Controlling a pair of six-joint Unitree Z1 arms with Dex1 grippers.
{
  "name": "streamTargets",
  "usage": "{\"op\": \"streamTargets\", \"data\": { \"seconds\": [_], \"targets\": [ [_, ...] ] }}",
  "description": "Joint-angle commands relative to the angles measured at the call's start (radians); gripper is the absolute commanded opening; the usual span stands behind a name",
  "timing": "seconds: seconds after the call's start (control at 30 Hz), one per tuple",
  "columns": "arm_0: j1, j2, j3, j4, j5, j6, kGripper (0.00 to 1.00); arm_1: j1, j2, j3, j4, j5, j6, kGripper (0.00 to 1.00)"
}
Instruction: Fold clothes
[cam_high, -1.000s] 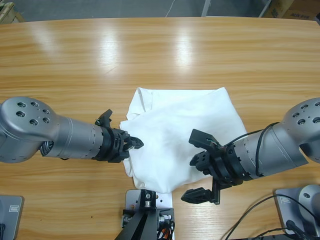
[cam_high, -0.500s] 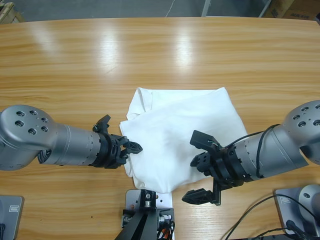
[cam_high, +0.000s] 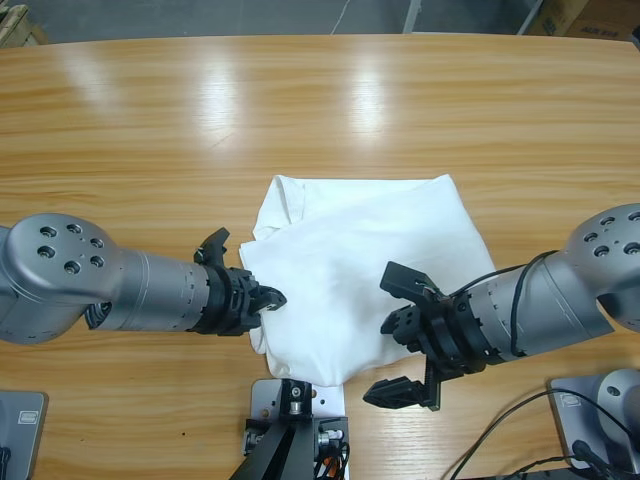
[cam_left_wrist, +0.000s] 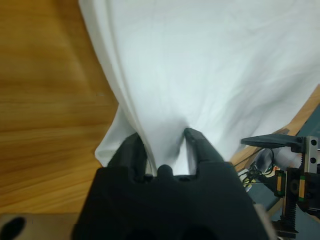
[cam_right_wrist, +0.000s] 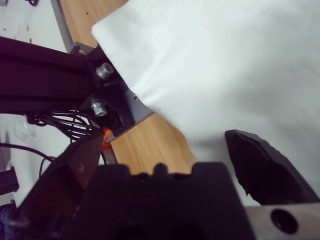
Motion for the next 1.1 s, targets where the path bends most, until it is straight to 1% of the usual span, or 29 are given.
{"op": "streamTargets", "data": {
  "seconds": [0.03,0.17,0.33,0.43,0.6,0.73,0.8,0.93,1.1],
  "targets": [
    [-0.008,0.026,0.008,-0.012,0.036,0.041,0.000,0.008,0.048,0.022,-0.019,-0.010,0.014,0.996],
    [-0.008,0.007,-0.024,0.015,0.045,0.093,0.000,0.007,0.061,0.035,-0.035,-0.002,0.016,0.999],
    [0.007,-0.002,-0.202,0.153,0.040,0.278,0.000,0.008,0.085,0.045,-0.058,0.006,0.017,1.000],
    [0.008,0.004,-0.288,0.213,0.035,0.346,0.000,0.008,0.091,0.046,-0.062,0.007,0.019,1.000],
    [0.026,0.022,-0.361,0.218,-0.013,0.463,0.000,0.008,0.111,0.060,-0.092,0.008,0.024,1.000],
    [0.062,0.038,-0.424,0.223,-0.071,0.554,0.000,0.008,0.129,0.072,-0.118,0.015,0.025,1.000],
    [0.079,0.050,-0.442,0.229,-0.098,0.590,0.000,0.008,0.134,0.073,-0.123,0.017,0.025,1.000],
    [0.107,0.059,-0.438,0.246,-0.129,0.650,0.000,0.007,0.143,0.076,-0.129,0.024,0.025,1.000],
    [0.107,0.057,-0.437,0.283,-0.113,0.740,0.000,0.008,0.183,0.102,-0.185,0.041,0.025,1.000]
  ]
}}
